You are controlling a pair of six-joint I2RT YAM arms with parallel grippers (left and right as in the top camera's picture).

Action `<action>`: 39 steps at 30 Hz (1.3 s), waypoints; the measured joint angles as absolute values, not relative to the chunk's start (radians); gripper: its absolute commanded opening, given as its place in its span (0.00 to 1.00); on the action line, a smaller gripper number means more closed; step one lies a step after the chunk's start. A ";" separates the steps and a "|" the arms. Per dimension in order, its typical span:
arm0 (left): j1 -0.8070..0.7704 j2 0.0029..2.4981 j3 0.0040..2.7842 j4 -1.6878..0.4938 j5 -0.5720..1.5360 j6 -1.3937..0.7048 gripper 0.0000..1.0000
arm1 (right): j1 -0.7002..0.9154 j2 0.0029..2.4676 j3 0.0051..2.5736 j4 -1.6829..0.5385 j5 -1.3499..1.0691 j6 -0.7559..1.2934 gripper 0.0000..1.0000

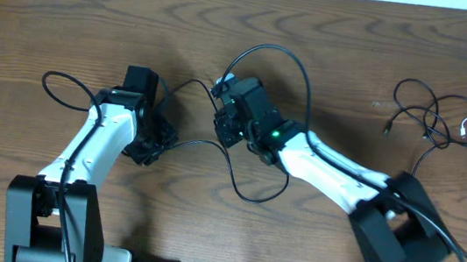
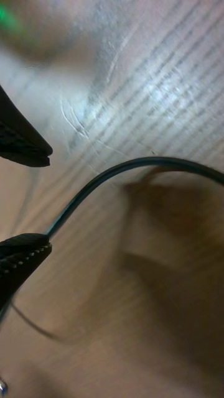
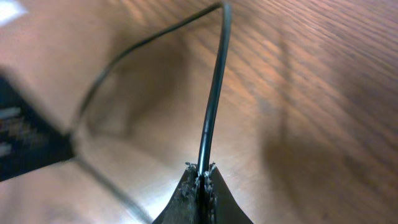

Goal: Untangle cables

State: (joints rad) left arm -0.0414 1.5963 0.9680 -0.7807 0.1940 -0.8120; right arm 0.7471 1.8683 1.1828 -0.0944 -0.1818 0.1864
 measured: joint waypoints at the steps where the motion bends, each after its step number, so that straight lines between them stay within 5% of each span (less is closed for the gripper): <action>1: -0.041 1.596 0.967 -0.764 0.195 -0.816 0.42 | 0.746 1.857 1.183 -0.113 -0.202 0.192 0.01; 13: -0.041 1.596 0.964 -0.696 0.198 -0.838 0.43 | 0.745 1.948 1.182 -0.185 -0.368 0.215 0.01; 25: -0.041 1.596 0.963 -0.883 0.441 -0.738 0.66 | 0.716 1.953 1.182 -0.193 -0.558 0.216 0.02; 39: -0.041 1.596 0.963 -0.904 0.627 -0.716 0.68 | 0.695 1.953 1.182 -0.195 -0.581 0.216 0.04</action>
State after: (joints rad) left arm -0.0414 1.5963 0.9634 -0.9039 0.6270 -0.7162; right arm 0.6949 1.9533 1.1824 -0.1951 -0.5808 0.2165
